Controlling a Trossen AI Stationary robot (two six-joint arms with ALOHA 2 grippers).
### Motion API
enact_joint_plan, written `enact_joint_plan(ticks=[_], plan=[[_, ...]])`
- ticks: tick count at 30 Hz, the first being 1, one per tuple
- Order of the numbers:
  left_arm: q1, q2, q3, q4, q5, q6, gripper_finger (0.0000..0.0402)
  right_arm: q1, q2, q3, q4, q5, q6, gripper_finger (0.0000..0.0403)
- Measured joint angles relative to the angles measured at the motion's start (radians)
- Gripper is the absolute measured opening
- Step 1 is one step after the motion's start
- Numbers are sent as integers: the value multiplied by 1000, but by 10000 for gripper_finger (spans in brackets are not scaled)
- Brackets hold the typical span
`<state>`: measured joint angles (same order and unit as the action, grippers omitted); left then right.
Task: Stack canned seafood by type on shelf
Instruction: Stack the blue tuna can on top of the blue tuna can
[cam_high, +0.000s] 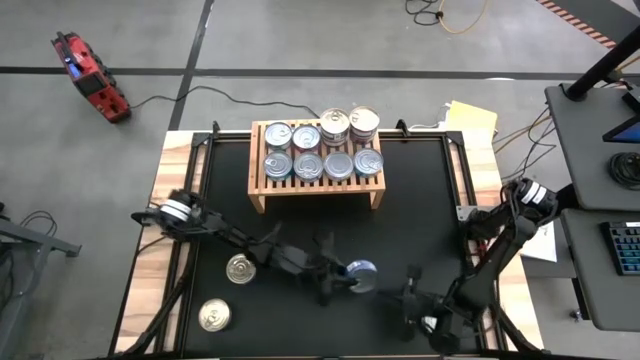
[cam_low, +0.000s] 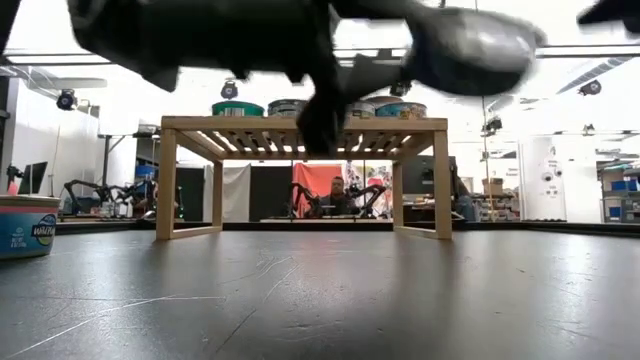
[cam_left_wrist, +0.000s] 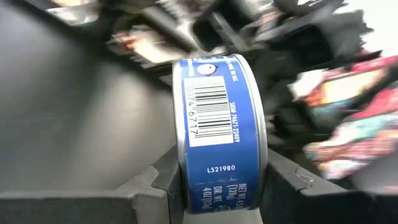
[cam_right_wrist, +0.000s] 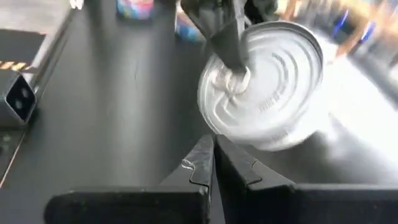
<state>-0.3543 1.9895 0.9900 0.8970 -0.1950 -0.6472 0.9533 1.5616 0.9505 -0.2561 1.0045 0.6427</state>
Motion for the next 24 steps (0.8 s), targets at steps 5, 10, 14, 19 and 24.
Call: enact_joint_plan(ticks=[5, 10, 14, 19, 24], plan=[[-5, -125, -165, 177, 82, -156, 124, 15, 0, 93, 0, 118, -358, 9], [-11, -181, -285, 278, 82, -425, 124, -3, 12, 191, 6, 123, -823, 11], [-28, -177, -322, 289, 46, -560, 124, -24, 42, 254, 8, 128, -1062, 28], [-33, -176, -320, 297, 29, -570, 124, -61, 60, 273, 3, 122, -1174, 91], [-33, -176, -281, 310, 30, -559, 124, -83, 89, 273, 4, 121, -1291, 180]])
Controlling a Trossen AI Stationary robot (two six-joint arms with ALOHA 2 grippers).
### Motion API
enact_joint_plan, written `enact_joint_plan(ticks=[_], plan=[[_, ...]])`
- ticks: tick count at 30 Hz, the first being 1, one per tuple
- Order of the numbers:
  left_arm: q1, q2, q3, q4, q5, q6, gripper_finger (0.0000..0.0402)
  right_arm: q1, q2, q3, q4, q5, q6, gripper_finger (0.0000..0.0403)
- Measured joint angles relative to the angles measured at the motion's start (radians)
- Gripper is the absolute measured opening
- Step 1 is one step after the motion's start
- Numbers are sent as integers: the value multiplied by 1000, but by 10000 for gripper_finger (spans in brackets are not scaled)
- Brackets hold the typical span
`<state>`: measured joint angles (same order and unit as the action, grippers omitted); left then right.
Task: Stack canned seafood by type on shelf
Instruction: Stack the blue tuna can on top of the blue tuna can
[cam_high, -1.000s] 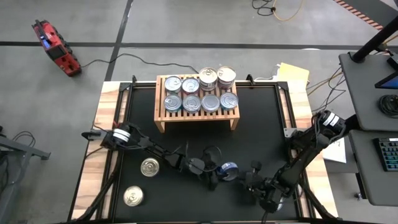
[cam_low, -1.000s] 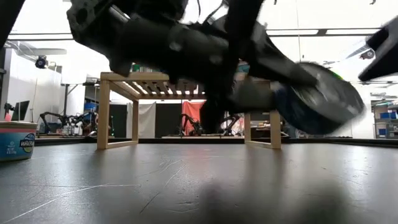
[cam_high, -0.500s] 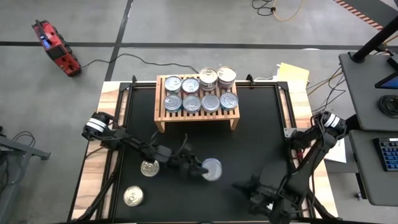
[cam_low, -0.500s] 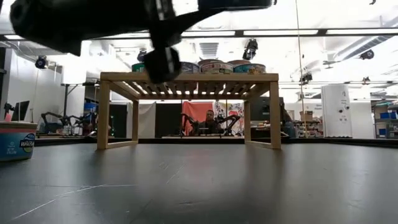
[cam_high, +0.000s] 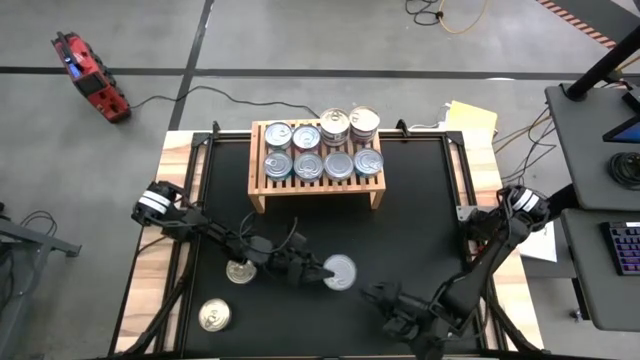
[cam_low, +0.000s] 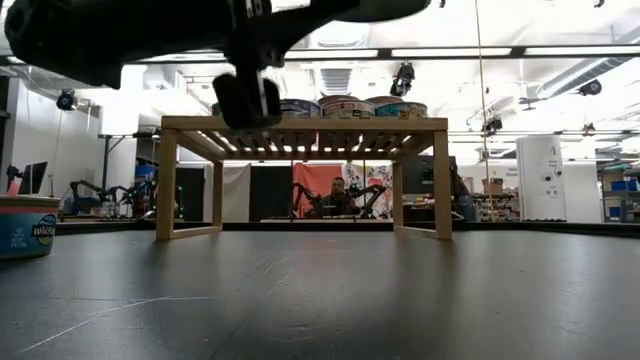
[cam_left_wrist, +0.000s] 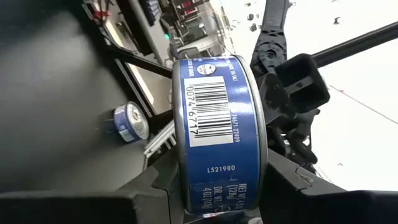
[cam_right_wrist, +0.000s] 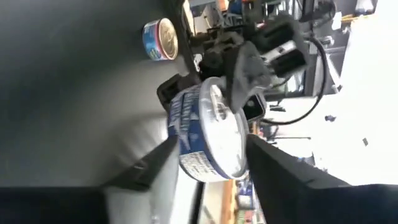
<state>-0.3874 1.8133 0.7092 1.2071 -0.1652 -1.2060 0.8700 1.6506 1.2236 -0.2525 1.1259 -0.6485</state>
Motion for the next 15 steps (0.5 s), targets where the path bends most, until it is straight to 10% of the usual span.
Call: enact_joint_plan(ticks=[7, 15], plan=[[-1, 0, 33, -1, 19, 3, 124, -13, 22, 0, 0, 23, -135, 260], [-5, 1, 61, -7, 18, 13, 124, -68, 22, 0, 0, 46, -163, 262]])
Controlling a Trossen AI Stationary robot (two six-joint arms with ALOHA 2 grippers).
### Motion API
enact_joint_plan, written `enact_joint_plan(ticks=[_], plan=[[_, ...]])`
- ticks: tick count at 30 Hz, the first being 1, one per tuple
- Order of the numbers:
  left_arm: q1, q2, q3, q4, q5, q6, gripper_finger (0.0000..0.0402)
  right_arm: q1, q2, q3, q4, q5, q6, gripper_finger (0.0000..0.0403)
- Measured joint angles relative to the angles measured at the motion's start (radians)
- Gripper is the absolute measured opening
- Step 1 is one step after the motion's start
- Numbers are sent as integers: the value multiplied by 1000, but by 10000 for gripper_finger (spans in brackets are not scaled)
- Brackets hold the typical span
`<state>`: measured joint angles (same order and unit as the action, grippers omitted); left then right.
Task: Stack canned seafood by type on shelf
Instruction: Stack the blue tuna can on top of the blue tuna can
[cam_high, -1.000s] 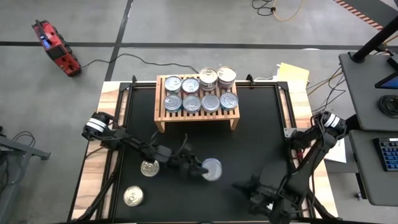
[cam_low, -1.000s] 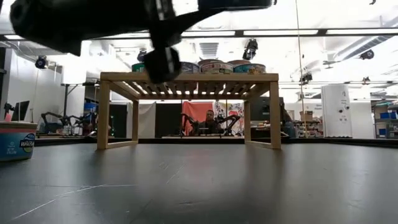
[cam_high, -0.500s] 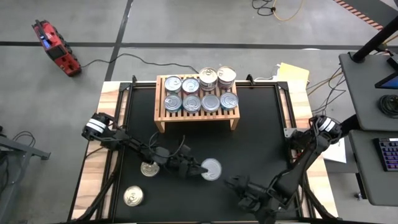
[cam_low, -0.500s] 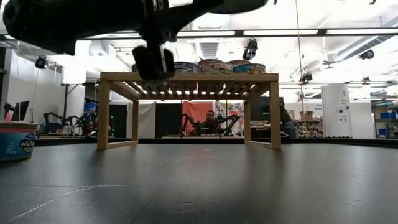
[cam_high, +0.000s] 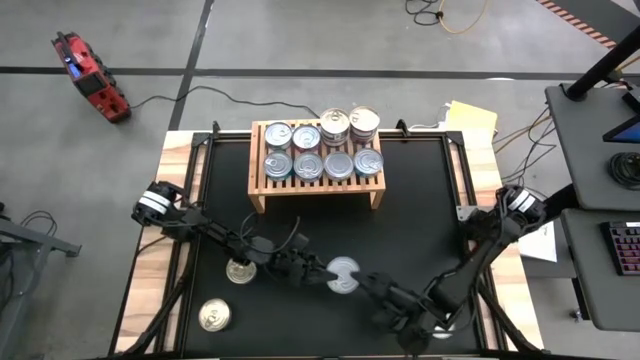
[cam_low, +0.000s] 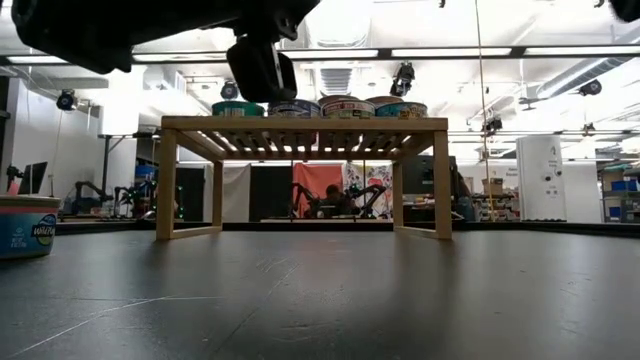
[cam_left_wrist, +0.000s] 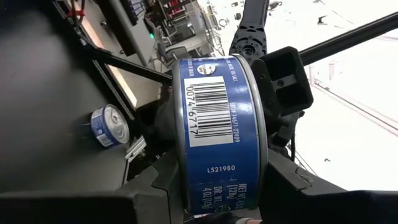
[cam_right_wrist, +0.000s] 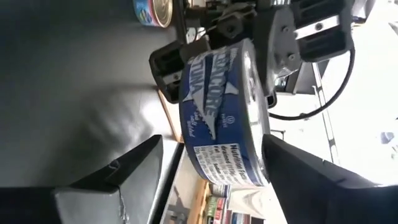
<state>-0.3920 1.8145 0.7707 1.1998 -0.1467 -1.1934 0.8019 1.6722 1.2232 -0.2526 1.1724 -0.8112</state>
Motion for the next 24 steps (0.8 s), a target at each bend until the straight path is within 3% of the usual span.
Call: enact_joint_plan(ticks=[6, 13, 17, 24], plan=[[0, 0, 14, -29, -2, 35, 152, -33, 6, 0, 6, 2, -22, 220], [0, 0, 15, -24, -1, 75, 192, -36, 6, 0, 5, 16, -7, 131], [0, 1, 15, -26, 2, 138, 221, -37, 6, 0, 9, 11, 5, 130], [15, 0, 14, -42, 153, 279, 293, -37, -6, 14, 9, 79, 22, 134]])
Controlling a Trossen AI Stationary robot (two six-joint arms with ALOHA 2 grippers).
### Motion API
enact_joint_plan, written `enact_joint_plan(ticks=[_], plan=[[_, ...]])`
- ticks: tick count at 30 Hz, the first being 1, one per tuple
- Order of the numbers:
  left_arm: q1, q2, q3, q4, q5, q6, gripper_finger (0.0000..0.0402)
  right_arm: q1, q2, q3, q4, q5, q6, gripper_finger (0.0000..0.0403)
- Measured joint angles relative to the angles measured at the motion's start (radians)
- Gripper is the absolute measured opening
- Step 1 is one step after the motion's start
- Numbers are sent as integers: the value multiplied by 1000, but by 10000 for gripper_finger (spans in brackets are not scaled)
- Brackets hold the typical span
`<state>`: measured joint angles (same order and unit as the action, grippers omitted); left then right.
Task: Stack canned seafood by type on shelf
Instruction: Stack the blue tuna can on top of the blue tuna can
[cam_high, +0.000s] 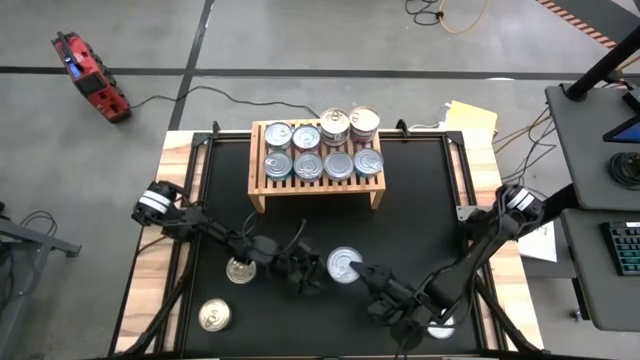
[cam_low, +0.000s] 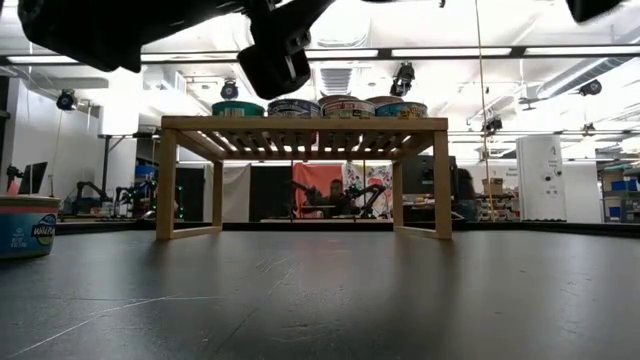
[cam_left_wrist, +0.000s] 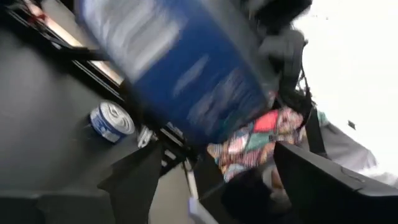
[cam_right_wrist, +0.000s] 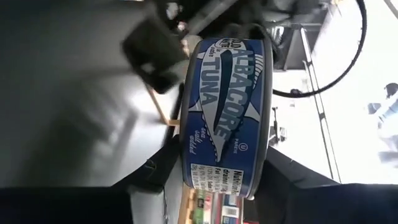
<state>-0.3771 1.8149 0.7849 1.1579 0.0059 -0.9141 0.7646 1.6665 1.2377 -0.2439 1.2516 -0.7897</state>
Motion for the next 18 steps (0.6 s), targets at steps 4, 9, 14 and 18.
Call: enact_joint_plan(ticks=[4, 9, 14, 18], plan=[[12, 0, 0, -16, 45, 27, 305, -5, -22, 29, 4, 10, -2, 141], [20, 0, 0, -24, 64, 104, 296, -26, -51, 64, 2, -4, 12, 131], [20, -25, -2, -114, 67, 260, 281, -85, -94, 92, 2, -88, 66, 131], [20, -114, -2, -365, 11, 347, 269, -158, -118, 128, -19, -205, 117, 132]])
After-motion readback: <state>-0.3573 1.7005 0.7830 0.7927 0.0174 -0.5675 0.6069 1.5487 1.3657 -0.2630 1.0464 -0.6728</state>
